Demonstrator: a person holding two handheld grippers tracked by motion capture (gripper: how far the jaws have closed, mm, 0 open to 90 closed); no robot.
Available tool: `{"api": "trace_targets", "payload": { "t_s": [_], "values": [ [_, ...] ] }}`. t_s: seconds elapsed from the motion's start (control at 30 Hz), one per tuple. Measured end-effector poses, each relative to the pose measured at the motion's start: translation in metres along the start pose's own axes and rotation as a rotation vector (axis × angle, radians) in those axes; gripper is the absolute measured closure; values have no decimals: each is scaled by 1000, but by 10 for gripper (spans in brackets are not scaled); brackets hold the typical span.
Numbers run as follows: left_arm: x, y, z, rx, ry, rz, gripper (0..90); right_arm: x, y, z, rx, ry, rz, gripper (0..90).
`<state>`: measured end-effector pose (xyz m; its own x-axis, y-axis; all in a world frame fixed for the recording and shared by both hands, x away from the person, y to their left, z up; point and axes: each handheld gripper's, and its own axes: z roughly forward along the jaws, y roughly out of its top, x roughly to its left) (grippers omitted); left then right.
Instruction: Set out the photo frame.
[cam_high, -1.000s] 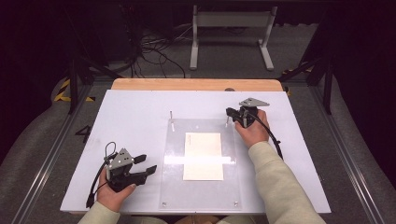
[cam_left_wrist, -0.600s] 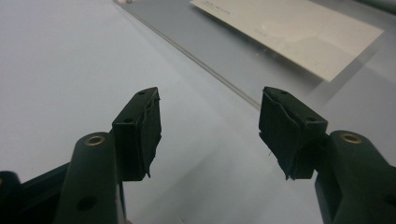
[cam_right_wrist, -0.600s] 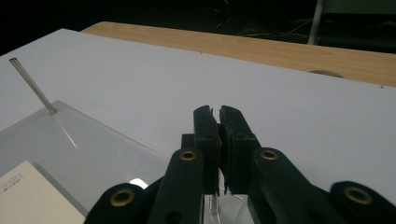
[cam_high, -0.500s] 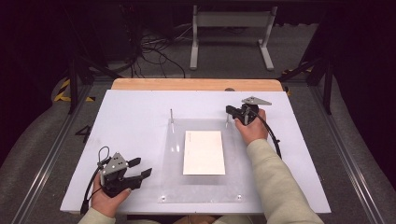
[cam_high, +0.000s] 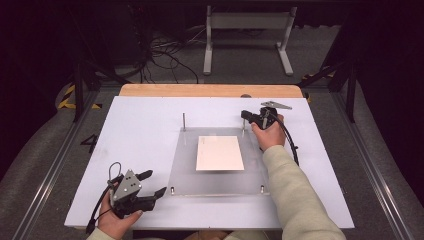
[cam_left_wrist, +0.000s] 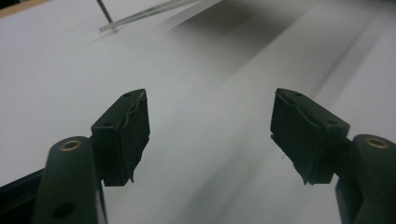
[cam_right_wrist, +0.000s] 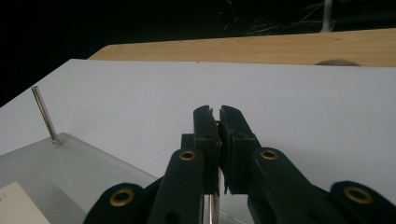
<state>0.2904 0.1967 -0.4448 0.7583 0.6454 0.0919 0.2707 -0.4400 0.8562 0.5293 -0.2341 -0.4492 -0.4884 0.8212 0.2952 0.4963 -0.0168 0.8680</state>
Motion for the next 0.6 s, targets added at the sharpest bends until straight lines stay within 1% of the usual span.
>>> {"api": "trace_targets", "payload": {
  "t_s": [0.03,0.07,0.1,0.17,0.2,0.27,0.33,0.4,0.57,0.6],
  "values": [
    [-2,1,1,-7,12,20,250,0,0,0,2,1,2,855],
    [-5,4,4,-19,28,53,232,0,1,1,4,0,5,855],
    [-8,6,6,-35,36,77,209,-1,1,1,5,2,9,855],
    [-12,13,10,-68,44,108,183,-2,1,1,6,5,14,855],
    [-12,13,10,-68,44,108,172,-2,1,1,6,5,14,855],
    [-15,20,14,-97,44,118,167,-2,1,1,6,8,20,855],
    [-17,25,17,-112,42,123,164,-2,1,1,7,8,25,855],
    [-19,31,19,-138,51,132,165,-2,1,2,6,8,27,855],
    [-20,43,21,-203,27,128,194,-3,0,2,4,15,29,855],
    [-21,45,21,-210,32,133,206,-3,0,1,4,15,29,855]
  ]
}}
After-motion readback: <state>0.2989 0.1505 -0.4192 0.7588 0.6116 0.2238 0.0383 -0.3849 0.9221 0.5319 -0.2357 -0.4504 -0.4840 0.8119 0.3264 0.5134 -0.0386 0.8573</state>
